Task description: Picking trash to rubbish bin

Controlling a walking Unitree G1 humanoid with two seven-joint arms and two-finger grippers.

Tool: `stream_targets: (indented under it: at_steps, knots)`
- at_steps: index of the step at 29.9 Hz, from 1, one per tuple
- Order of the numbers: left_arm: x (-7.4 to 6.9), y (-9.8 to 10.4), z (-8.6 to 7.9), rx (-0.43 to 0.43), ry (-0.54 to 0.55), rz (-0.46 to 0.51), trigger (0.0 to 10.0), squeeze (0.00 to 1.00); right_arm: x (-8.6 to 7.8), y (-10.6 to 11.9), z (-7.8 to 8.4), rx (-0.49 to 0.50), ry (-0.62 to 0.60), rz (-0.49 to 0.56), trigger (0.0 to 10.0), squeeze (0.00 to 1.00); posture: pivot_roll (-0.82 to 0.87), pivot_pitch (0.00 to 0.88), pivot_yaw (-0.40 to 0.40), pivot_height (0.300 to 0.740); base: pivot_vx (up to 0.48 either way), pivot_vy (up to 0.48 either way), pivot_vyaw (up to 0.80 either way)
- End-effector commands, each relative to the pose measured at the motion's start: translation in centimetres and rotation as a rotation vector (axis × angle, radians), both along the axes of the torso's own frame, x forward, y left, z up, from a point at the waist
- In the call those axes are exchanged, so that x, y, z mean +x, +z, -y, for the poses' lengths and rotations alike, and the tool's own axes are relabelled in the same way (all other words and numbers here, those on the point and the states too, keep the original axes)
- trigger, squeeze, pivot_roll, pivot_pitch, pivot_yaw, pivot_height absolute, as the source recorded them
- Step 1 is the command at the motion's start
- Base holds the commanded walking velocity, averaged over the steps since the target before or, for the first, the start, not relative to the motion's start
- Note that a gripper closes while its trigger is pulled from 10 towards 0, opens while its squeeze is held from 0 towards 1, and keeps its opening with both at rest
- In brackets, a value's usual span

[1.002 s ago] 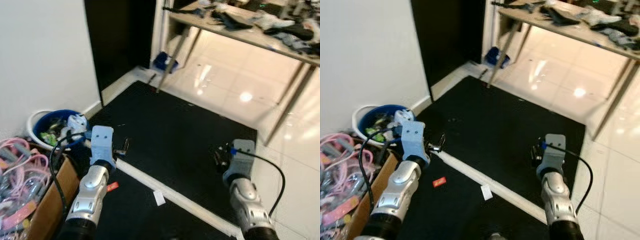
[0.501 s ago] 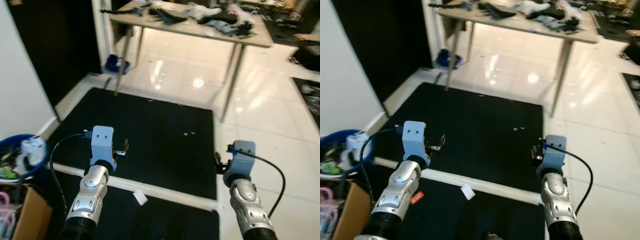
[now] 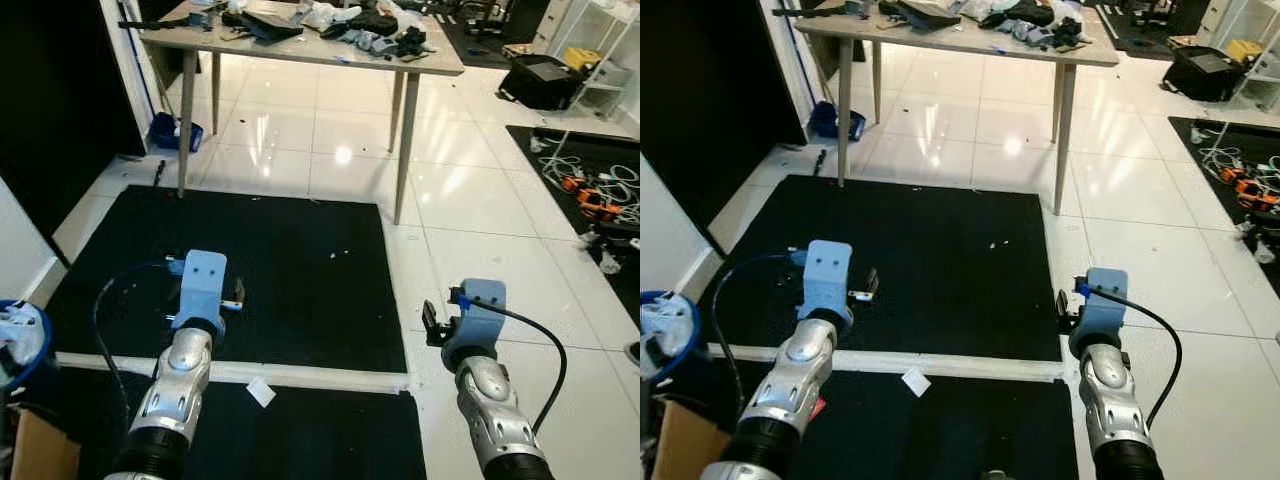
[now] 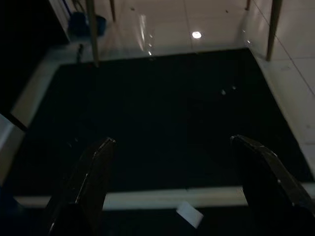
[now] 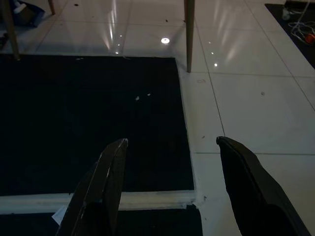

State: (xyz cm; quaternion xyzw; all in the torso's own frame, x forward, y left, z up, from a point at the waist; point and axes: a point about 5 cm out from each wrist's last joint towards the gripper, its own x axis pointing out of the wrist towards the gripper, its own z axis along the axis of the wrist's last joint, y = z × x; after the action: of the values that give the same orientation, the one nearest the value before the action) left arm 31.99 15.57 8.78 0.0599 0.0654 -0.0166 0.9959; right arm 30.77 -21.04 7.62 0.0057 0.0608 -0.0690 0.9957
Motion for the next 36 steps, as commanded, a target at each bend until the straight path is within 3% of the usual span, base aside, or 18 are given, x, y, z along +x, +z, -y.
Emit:
stream_targets:
  at_steps: [1,7,20,36]
  knots:
    - [-0.1,-0.1,0.1,-0.030,-0.020,-0.019,10.0,0.00,-0.2,-0.5,0.2,0.004,-0.006,-0.022,10.0,0.00,-0.01,0.133,-0.011,0.740,0.000,0.000,0.00]
    - [-0.1,0.8,0.6,-0.091,-0.048,0.039,10.0,0.00,-0.2,-0.5,0.2,0.011,-0.007,-0.020,10.0,0.00,-0.01,0.137,-0.013,0.740,0.000,0.000,0.00]
    - [-0.1,0.8,0.3,-0.076,-0.038,0.030,10.0,0.00,-0.1,-0.6,-0.4,0.022,0.012,-0.024,10.0,0.00,-0.01,0.138,-0.017,0.740,0.000,0.000,0.00]
    - [-0.2,1.0,0.3,-0.075,-0.058,0.036,10.0,0.00,-0.1,-0.9,-0.7,0.023,0.024,-0.033,10.0,0.00,0.00,0.137,-0.018,0.740,0.285,0.000,0.00]
